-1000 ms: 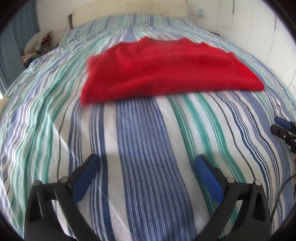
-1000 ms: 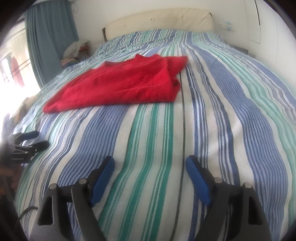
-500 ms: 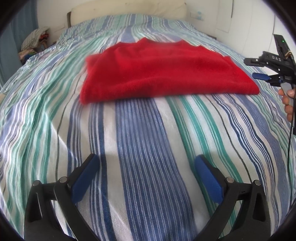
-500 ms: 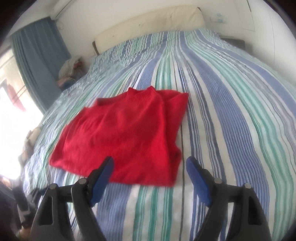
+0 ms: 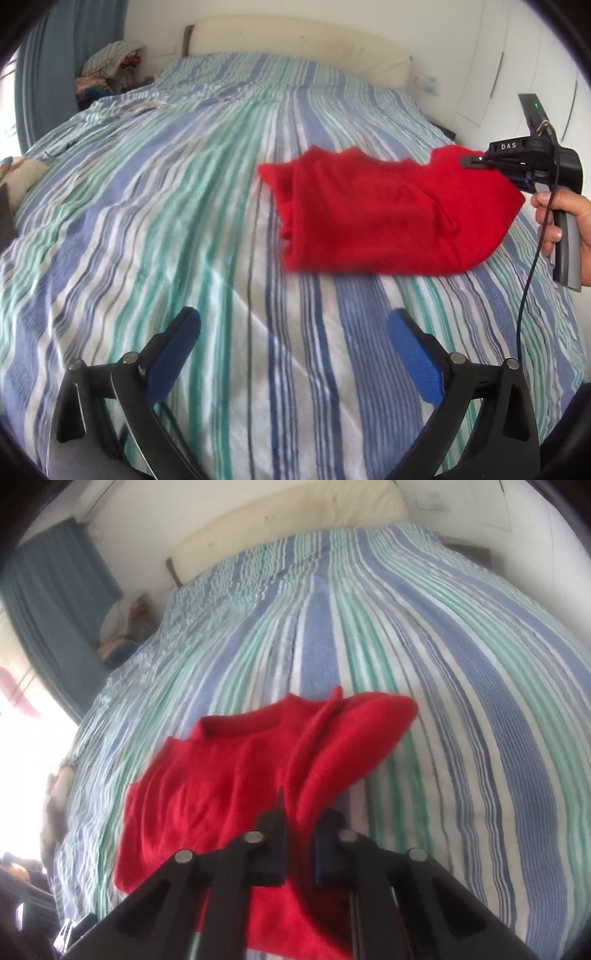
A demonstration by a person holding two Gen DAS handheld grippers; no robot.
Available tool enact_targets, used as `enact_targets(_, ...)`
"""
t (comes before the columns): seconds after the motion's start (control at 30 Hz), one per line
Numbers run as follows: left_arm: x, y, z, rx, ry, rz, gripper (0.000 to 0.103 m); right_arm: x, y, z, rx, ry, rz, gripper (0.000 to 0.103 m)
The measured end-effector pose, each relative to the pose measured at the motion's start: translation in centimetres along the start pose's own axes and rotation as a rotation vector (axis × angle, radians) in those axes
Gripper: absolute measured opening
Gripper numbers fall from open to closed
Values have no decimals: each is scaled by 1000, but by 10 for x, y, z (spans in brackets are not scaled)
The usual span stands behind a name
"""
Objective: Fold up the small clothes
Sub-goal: 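Grasp one side of the folded sweater with the right gripper, then fold the gripped side over the sweater with the right gripper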
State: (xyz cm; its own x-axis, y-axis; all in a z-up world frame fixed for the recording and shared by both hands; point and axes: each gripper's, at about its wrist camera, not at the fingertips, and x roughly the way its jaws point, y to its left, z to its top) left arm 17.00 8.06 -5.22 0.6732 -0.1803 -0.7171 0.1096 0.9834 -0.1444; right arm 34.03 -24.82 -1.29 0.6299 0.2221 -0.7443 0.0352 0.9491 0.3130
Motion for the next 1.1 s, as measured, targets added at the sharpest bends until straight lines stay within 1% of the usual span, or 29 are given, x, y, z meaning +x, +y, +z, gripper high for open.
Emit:
enact_targets(0.07,-3,20,5,-44,-22,36,101,2,46,10,-47,14,37,10)
enact_targets(0.17,-1,44,4,-115,-18,53,101,29,104,13,-92,73,91,10)
enact_targets(0.23,1,52,1,-138,-5,50,101,52,136,4,-124,107,110,10)
enact_targets(0.33,6,56,-1,-126,12,70,101,86,170,-18,-146,156,122,10)
enact_targets(0.37,6,57,-2,-123,16,73,101,96,178,-26,-153,177,127,14)
enact_targets(0.4,6,58,-3,-124,19,71,101,107,183,-33,-148,205,156,20)
enact_targets(0.43,5,59,-3,-131,20,65,101,117,184,-40,-115,243,222,37)
enact_targets(0.47,5,61,-3,-141,21,58,101,123,181,-45,-58,275,308,60)
enact_targets(0.5,4,64,-3,-151,23,49,101,124,176,-49,11,292,409,63)
enact_targets(0.53,2,67,-3,-163,24,40,101,124,172,-51,67,310,503,63)
enact_targets(0.57,2,69,-3,-175,24,33,101,121,167,-53,102,328,571,63)
enact_targets(0.6,1,71,-3,-185,24,28,101,114,164,-52,112,322,612,63)
enact_targets(0.63,1,73,-3,-195,25,24,101,103,160,-50,93,294,625,63)
enact_targets(0.67,1,74,-3,-205,26,19,101,90,158,-46,50,254,605,63)
enact_targets(0.7,1,75,-3,-212,26,11,101,77,157,-44,-11,209,556,63)
enact_targets(0.77,0,74,-3,-221,24,-4,101,58,158,-45,-165,137,400,63)
enact_targets(0.83,0,71,-2,-213,22,-5,101,53,162,-54,-298,111,269,61)
enact_targets(0.87,1,69,-2,-206,21,-1,101,58,167,-63,-346,118,240,56)
enact_targets(0.9,1,67,-3,-199,20,3,101,67,173,-74,-387,138,231,52)
enact_targets(0.93,2,66,-3,-194,17,7,101,79,179,-87,-425,167,230,41)
enact_targets(0.97,2,65,-3,-190,10,10,101,92,188,-103,-470,198,215,38)
enact_targets(1.0,2,64,-3,-186,1,12,101,102,192,-118,-518,212,190,38)
enact_targets(1.03,1,63,-4,-182,-11,13,101,105,199,-130,-561,186,163,39)
enact_targets(1.07,0,63,-5,-179,-22,10,101,101,202,-139,-594,138,140,40)
enact_targets(1.1,0,64,-5,-178,-29,1,101,97,207,-142,-608,111,134,43)
